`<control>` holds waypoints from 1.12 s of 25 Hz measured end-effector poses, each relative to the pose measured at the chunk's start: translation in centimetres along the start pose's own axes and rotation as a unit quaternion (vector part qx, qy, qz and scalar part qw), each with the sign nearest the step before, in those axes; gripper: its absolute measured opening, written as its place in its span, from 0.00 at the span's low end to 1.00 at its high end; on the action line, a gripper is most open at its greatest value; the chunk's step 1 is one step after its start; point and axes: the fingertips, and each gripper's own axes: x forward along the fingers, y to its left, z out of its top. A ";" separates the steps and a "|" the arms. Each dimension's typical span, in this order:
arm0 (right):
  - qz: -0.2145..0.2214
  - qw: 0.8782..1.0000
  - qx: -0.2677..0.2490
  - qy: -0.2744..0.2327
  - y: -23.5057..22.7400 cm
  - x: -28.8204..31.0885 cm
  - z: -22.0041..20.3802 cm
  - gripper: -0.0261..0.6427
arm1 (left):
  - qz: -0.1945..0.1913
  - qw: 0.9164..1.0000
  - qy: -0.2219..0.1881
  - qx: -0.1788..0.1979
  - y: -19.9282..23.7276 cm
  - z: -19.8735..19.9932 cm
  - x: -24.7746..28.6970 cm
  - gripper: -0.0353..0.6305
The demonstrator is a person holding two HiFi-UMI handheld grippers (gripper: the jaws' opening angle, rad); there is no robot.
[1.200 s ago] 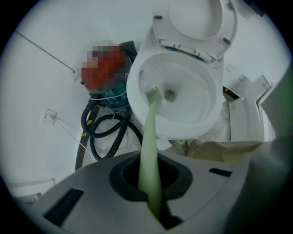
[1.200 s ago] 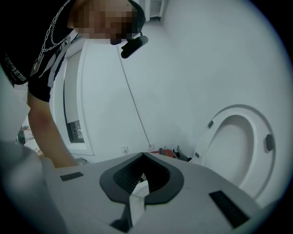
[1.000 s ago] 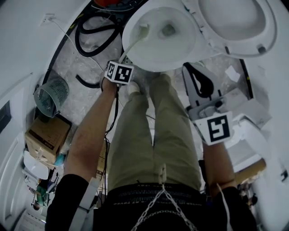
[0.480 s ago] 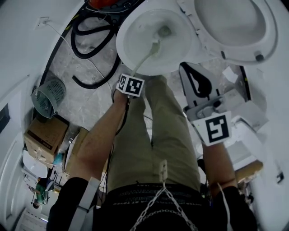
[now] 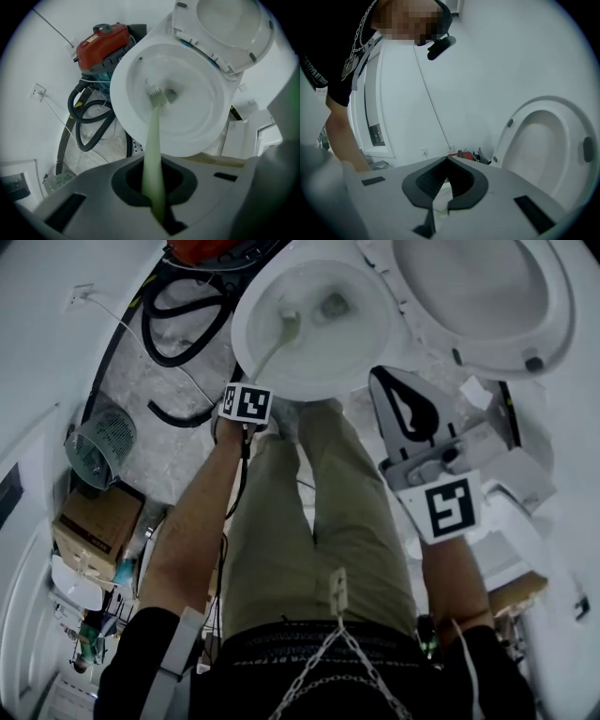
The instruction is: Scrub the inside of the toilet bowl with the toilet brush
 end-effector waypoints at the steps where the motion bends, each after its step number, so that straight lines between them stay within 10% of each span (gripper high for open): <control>1: -0.001 1.000 0.001 -0.001 -0.2 0.1 0.0 0.04 | 0.003 1.000 -0.002 -0.003 0.4 0.4 -0.1 0.06; 28: -0.040 0.999 0.024 0.001 -3.9 -3.0 -1.9 0.04 | 0.004 0.998 -0.052 0.023 -1.7 10.5 0.3 0.06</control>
